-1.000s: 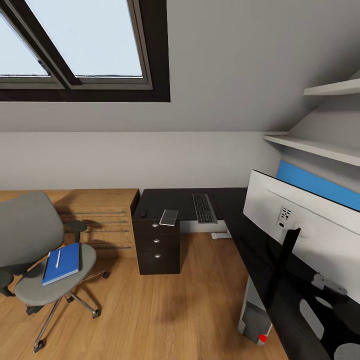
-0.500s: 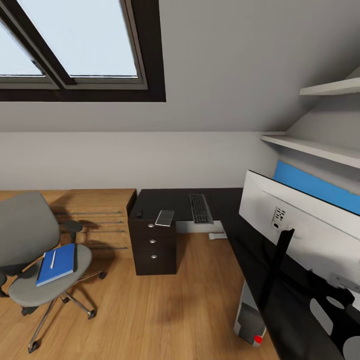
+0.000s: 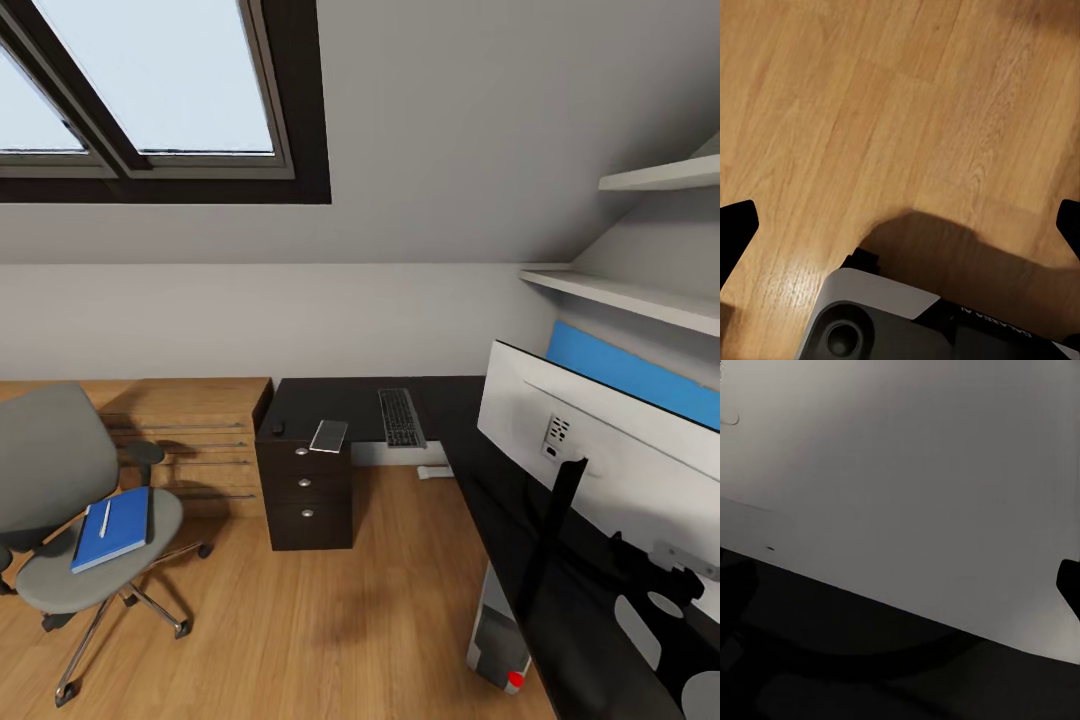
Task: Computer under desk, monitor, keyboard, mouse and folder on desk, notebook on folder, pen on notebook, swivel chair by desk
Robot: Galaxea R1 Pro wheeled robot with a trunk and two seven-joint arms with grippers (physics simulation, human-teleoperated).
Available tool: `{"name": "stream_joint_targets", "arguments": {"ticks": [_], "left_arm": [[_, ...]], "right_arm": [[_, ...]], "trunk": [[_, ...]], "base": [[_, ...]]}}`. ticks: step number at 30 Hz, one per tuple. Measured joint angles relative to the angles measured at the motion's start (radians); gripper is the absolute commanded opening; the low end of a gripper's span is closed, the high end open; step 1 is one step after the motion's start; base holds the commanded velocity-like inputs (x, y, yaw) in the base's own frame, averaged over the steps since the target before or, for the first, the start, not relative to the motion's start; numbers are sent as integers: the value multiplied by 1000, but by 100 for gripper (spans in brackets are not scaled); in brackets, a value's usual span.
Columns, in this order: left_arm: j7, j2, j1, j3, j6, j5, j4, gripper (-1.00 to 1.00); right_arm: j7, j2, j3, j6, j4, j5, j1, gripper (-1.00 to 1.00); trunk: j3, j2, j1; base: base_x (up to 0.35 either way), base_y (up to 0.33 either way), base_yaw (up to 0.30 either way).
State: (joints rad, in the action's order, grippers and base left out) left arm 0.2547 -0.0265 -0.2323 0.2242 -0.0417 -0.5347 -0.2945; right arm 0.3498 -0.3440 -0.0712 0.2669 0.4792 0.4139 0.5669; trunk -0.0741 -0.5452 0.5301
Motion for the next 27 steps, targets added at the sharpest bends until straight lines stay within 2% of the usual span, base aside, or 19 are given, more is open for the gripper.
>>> {"name": "stream_joint_targets", "arguments": {"ticks": [11, 21, 27], "left_arm": [[0, 1, 0, 0, 0, 0, 0, 100], [0, 1, 0, 0, -1, 0, 0, 100], [0, 2, 0, -1, -1, 0, 0, 100]], "right_arm": [[1, 1, 3, -1, 0, 0, 0, 100], [2, 2, 23, 0, -2, 0, 0, 100], [1, 2, 29, 1, -3, 0, 0, 100]], "trunk": [[0, 0, 0], [7, 0, 0], [9, 0, 0]], "base": [[0, 0, -22], [0, 0, -232], [76, 0, -103]]}}
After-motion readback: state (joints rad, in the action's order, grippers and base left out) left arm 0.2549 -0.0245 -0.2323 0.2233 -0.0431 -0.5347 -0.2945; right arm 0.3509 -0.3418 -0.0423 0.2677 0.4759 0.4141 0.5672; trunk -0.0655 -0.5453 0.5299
